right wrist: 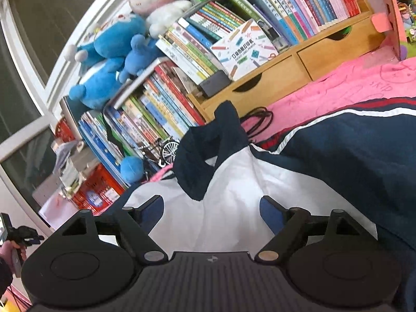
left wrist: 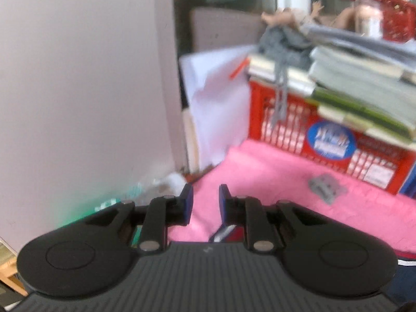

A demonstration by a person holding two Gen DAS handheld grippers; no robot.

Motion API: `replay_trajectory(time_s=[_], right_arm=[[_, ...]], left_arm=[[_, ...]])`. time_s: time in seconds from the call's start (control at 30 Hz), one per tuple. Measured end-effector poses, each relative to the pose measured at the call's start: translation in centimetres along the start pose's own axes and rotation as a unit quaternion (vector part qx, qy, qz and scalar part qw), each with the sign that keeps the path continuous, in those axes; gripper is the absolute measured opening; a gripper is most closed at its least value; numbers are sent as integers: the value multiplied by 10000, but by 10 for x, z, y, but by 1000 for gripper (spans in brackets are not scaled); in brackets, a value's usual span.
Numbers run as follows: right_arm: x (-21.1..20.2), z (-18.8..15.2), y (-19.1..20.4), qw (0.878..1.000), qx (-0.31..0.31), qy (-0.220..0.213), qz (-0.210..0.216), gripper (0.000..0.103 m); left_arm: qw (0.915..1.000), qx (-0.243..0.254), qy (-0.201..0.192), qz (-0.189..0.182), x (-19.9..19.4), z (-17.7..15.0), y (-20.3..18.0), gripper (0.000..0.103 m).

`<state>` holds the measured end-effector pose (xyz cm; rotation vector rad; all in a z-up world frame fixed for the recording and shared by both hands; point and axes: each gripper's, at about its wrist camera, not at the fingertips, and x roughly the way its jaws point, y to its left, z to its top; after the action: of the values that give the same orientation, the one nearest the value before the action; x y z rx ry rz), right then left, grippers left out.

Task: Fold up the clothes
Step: 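Pull the navy sleeve outward with the left tool to spread the jacket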

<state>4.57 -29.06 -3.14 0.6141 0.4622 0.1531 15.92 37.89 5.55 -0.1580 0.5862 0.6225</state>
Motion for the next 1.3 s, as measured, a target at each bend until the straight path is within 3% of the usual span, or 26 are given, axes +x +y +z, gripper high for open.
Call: replay_trajectory(time_s=[0.03, 0.1, 0.13, 0.17, 0.23, 0.43, 0.53, 0.6, 0.63, 0.67, 0.7, 0.77, 0.83, 0.9, 1.0, 1.13, 1.2, 1.3], right_arm=[[1, 0, 0, 10000, -10, 26, -26, 82], [3, -1, 1, 9999, -26, 73, -78, 83], [4, -1, 1, 9999, -32, 93, -102, 83], [5, -1, 1, 9999, -36, 109, -122, 83], [6, -1, 1, 9998, -46, 134, -146, 83], [8, -1, 2, 9996, -61, 175, -196, 84], [9, -1, 2, 9996, -59, 187, -212, 84], [10, -1, 2, 9995, -59, 198, -227, 84], [10, -1, 2, 9995, -60, 206, -237, 84], [10, -1, 2, 9994, -62, 217, -251, 84], [11, -1, 2, 9994, -63, 227, -267, 85], [11, -1, 3, 9992, -67, 246, -310, 85], [12, -1, 3, 9990, -87, 263, -340, 85], [13, -2, 3, 9989, -107, 286, -353, 84], [14, -2, 4, 9988, -138, 328, -347, 85], [15, -2, 4, 9988, -134, 345, -320, 86], [15, -2, 4, 9988, -124, 349, -307, 86], [15, -1, 4, 9989, -110, 352, -288, 86]], left_arm=[[10000, -27, 13, -54, 0, -1, 3, 20], [9985, -165, 124, -507, -7, -2, 8, 29], [9963, -227, 224, -800, -9, -3, 9, 42], [9942, -283, 330, -983, -14, -8, 8, 62], [9905, -379, 539, -1210, -19, -20, 6, 74], [9826, -613, 1148, -1324, 5, -59, -9, 74], [9819, -754, 1178, -1280, 23, -67, -22, 79], [9889, -646, 851, -1029, 29, -67, -34, 63], [9918, -553, 757, -868, 31, -66, -39, 12], [9932, -493, 751, -735, 31, -61, -43, 6], [9944, -540, 585, -699, 28, -52, -43, 6], [9958, -538, -355, -645, 6, -27, -39, 6], [9907, -422, -1250, -338, -10, -3, -32, 6], [9896, -246, -1397, -250, -5, 10, -26, 8], [9958, 112, -906, -9, 27, 0, -30, 9], [9990, 222, 148, 359, 72, -32, -36, 13], [9988, 370, 228, 233, 66, -39, -37, 17], [9978, 610, 274, -5, 53, -48, -38, 47]])
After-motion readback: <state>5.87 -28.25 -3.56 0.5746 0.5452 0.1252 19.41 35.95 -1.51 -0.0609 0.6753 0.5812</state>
